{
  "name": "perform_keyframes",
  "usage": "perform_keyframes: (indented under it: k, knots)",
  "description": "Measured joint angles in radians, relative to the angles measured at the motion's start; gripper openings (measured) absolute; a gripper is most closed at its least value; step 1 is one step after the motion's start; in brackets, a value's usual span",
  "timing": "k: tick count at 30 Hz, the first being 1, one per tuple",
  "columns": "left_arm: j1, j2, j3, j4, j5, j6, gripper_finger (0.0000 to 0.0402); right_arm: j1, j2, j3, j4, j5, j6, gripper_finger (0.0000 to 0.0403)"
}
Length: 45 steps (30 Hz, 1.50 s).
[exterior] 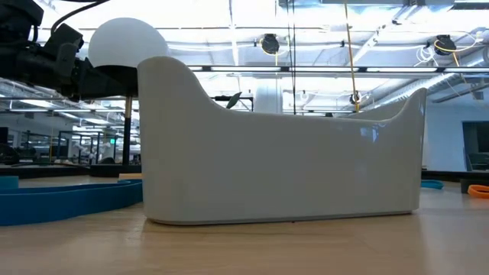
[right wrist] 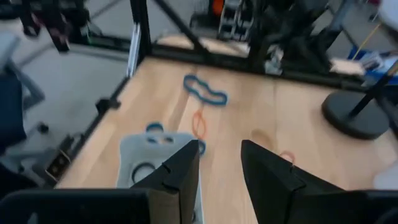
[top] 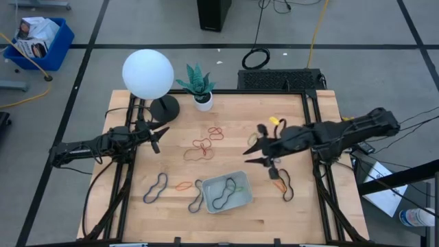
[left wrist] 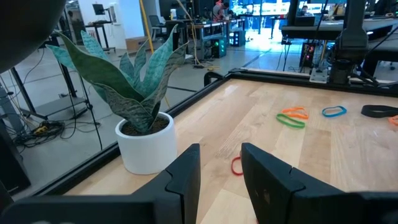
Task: Pick and place rubber bands into bin
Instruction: Put the center blue rubber band into the gray bin
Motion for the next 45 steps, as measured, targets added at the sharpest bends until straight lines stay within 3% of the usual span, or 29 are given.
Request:
perform_keyframes:
  k: [4, 16, 26, 33, 37, 45]
  knots:
    - [0.000, 0.000, 0.000, 0.000, 0.000, 0.000, 0.0124, -0.014, -0.035, -0.024, -0.004, 0.021, 0.005, 0.0114]
    - [0.000, 0.000, 0.000, 0.003, 0.000, 0.000, 0.0124, -0.105, -0.042, -0.171, -0.034, 0.407, 0.133, 0.0116]
    - [0.000, 0.000, -0.002, 0.101, 0.021, -0.018, 0.0124, -0.194, -0.042, -0.321, 0.051, 0.331, 0.185, 0.0116]
    - [-0.002, 0.018, 0.014, 0.305, 0.260, -0.028, 0.0124, -0.220, -0.042, -0.483, 0.344, 0.332, 0.185, 0.0115]
    - [-0.015, 0.135, 0.124, 0.206, 0.293, -0.029, 0.0124, -0.253, -0.042, -0.540, 0.445, 0.331, 0.185, 0.0114]
    - [-0.081, 0.563, 0.490, -0.154, 0.363, 0.055, 0.0124, -0.333, -0.043, -0.544, 0.453, 0.332, 0.185, 0.0114]
